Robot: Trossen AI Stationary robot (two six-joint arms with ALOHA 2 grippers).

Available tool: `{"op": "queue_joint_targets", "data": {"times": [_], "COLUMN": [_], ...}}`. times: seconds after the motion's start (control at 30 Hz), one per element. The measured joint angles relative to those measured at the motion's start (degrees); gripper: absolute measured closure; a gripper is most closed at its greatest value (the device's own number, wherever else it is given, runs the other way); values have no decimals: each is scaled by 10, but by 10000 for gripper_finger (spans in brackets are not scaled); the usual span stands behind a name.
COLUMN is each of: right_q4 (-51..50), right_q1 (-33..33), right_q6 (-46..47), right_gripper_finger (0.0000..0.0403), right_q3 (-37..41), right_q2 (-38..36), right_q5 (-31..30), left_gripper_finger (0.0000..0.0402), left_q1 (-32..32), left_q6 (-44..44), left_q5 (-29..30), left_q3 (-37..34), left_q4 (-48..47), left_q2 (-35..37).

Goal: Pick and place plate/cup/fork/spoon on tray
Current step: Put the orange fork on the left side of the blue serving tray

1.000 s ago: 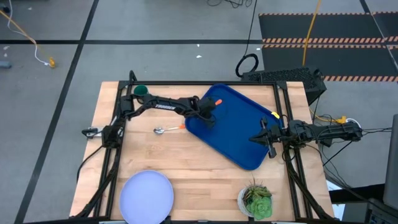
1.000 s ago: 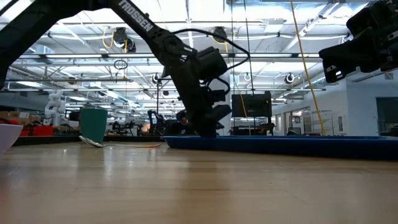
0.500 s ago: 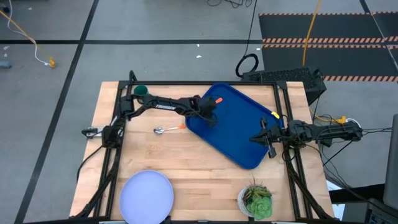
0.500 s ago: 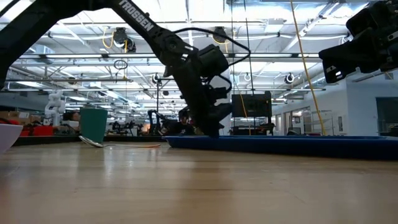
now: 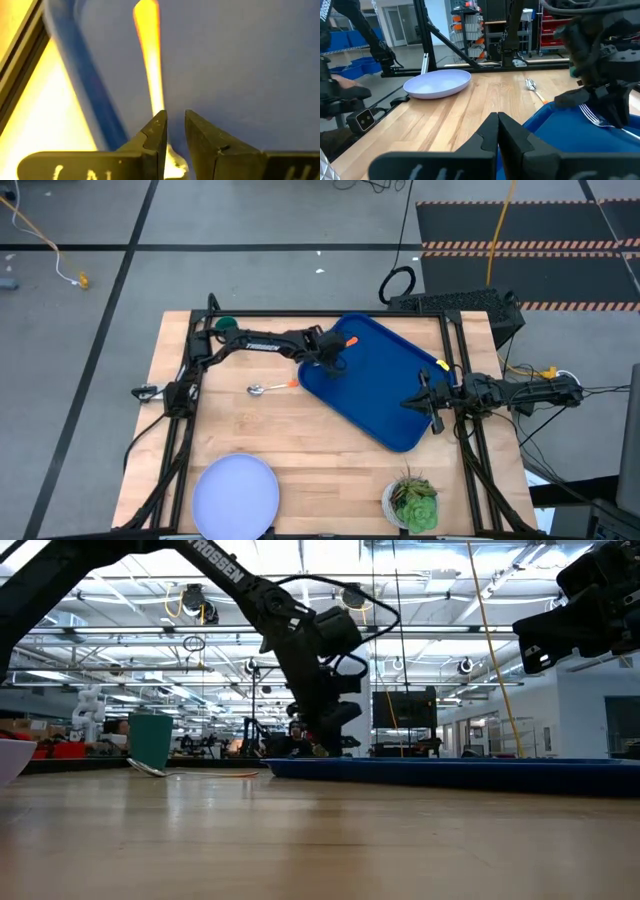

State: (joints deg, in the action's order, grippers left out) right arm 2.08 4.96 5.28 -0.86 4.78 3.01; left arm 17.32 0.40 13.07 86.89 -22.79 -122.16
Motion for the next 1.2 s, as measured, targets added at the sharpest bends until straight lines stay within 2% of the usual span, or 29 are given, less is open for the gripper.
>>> {"op": "queue_joint_targets", "data": {"times": [0.1,0.47,0.57,0.77,0.87,1.0,1.2], "right_q4": [0,0,0,0,0,0,0], "right_q1": [0,0,0,0,0,0,0], "right_q6": [0,0,0,0,0,0,0], "right_gripper_finger": [403,403,403,403,403,403,403], "right_q3": [0,0,0,0,0,0,0], "right_q2": [0,0,0,0,0,0,0], "right_q5": [0,0,0,0,0,0,0], "left_gripper_finger": [329,325,295,214,196,198,235], "left_q1": [11,26,26,25,25,25,25], "left_q6": [-4,-18,-18,-23,-25,-39,-56], "left_q5": [0,-64,-79,-47,-47,-48,-55], "left_q3": [-1,-1,-1,-1,-1,-1,-1], "left_q4": [-10,5,5,10,10,10,-2], "left_q2": [-1,-1,-1,-1,-1,-1,-1]}}
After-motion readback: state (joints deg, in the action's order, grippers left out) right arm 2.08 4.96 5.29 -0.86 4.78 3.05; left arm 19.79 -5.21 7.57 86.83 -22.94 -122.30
